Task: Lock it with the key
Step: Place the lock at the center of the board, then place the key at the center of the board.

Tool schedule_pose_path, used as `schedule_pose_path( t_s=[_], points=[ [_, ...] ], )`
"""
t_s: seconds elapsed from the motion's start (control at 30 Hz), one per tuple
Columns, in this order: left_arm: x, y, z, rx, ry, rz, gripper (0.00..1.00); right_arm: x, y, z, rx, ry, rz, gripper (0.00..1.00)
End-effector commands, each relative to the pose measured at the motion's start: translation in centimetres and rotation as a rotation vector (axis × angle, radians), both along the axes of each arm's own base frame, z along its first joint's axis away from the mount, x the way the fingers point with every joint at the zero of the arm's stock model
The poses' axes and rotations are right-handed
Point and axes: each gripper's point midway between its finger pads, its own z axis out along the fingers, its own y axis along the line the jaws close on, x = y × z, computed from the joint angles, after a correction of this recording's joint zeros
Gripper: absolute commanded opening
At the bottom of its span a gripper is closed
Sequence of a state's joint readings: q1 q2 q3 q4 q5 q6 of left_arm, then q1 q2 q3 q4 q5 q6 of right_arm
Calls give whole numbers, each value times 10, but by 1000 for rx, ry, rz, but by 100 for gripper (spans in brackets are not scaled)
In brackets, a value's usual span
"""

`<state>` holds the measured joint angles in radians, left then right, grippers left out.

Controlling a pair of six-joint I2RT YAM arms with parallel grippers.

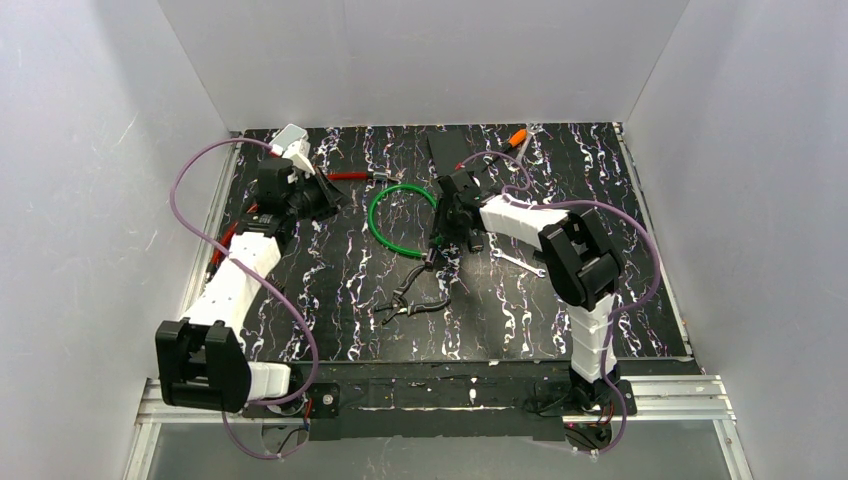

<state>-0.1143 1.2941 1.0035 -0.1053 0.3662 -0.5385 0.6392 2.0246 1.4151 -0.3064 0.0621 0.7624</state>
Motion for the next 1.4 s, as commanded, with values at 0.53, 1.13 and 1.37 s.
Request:
schedule_pose_path(
  t_s=[0.53, 1.13, 1.37],
  points=[
    [53, -67, -60, 242, -18, -272, 0, 14, -27, 132, 242, -249, 249, 98],
    [68, -88, -98, 408, 106, -523, 58, 6, -55, 208, 321, -534, 448, 98],
    [65, -41, -51, 405, 61, -628, 78, 0, -51, 214, 343, -564, 508, 98]
  ],
)
